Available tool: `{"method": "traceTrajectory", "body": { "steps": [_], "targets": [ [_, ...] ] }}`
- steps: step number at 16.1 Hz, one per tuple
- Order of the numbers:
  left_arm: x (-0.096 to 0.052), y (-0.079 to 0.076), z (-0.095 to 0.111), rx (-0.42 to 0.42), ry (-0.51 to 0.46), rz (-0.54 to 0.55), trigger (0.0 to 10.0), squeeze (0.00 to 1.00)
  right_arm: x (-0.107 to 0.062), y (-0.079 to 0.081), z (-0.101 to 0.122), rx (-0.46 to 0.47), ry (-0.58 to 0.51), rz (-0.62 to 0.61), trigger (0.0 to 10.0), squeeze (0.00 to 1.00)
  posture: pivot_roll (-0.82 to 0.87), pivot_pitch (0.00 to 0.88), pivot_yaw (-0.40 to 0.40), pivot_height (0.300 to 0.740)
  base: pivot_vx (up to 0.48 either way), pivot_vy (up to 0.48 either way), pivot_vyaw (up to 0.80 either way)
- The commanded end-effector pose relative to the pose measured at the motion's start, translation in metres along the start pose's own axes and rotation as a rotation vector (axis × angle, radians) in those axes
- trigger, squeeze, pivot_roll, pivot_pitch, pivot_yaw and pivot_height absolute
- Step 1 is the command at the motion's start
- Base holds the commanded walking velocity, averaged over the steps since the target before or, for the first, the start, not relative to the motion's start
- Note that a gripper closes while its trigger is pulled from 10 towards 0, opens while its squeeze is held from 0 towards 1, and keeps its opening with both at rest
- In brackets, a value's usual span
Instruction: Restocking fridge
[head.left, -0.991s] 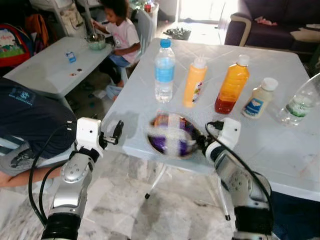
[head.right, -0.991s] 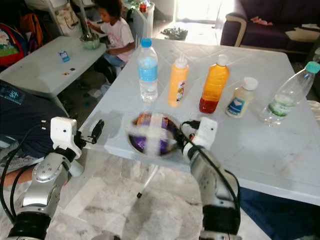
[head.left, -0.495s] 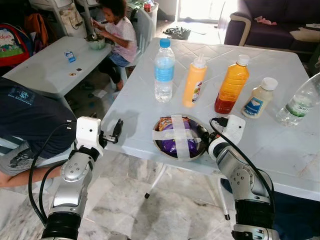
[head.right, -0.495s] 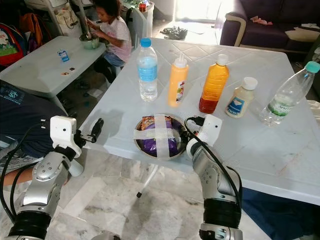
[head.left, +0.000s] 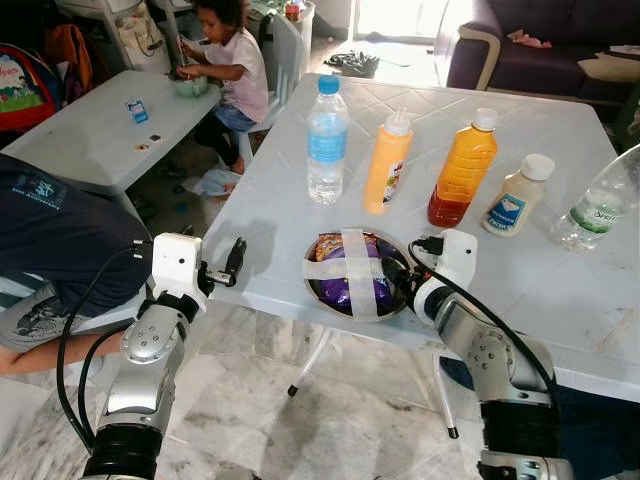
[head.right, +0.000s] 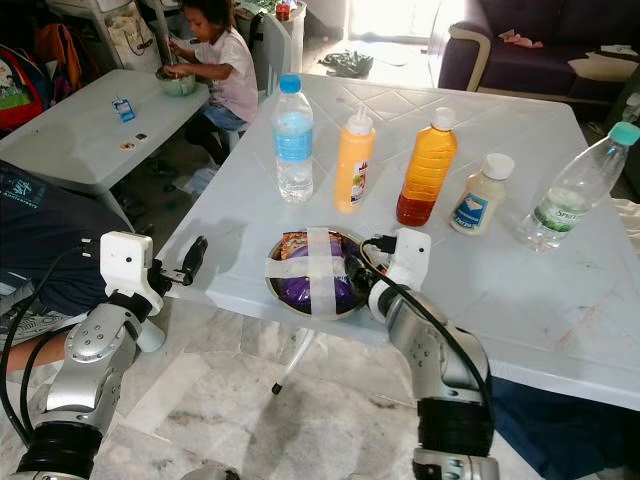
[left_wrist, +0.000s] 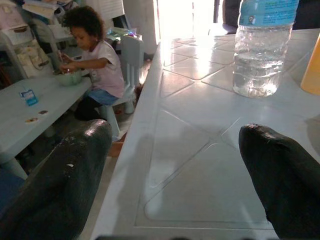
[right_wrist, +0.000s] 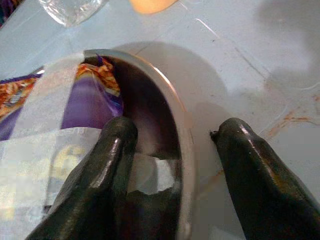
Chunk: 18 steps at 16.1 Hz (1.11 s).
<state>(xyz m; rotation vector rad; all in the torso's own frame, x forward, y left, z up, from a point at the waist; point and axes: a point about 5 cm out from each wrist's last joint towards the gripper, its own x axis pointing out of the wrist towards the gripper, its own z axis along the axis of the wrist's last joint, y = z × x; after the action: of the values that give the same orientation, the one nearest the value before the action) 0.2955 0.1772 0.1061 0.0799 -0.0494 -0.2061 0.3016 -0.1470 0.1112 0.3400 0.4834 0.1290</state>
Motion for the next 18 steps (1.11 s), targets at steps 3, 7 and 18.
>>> {"method": "traceTrajectory", "body": {
  "steps": [3, 7, 18],
  "targets": [
    [-0.001, 0.001, 0.002, 0.007, -0.012, 0.005, 10.0, 0.00, 0.002, -0.014, 0.000, 0.055, 0.057, -0.033, 0.0, 0.00, 0.00, 0.049, -0.006, 0.740, 0.000, 0.000, 0.00],
    [-0.001, 0.001, 0.001, 0.009, -0.009, 0.006, 10.0, 0.00, 0.005, -0.018, -0.002, 0.094, 0.112, -0.030, 0.0, 0.00, 0.00, 0.059, -0.009, 0.740, 0.000, 0.000, 0.00],
    [-0.004, 0.001, 0.000, 0.001, -0.008, 0.010, 10.0, 0.00, 0.010, -0.014, -0.011, 0.329, 0.136, -0.094, 0.0, 0.00, 0.00, 0.062, -0.011, 0.740, 0.000, 0.000, 0.00]
  ]
}}
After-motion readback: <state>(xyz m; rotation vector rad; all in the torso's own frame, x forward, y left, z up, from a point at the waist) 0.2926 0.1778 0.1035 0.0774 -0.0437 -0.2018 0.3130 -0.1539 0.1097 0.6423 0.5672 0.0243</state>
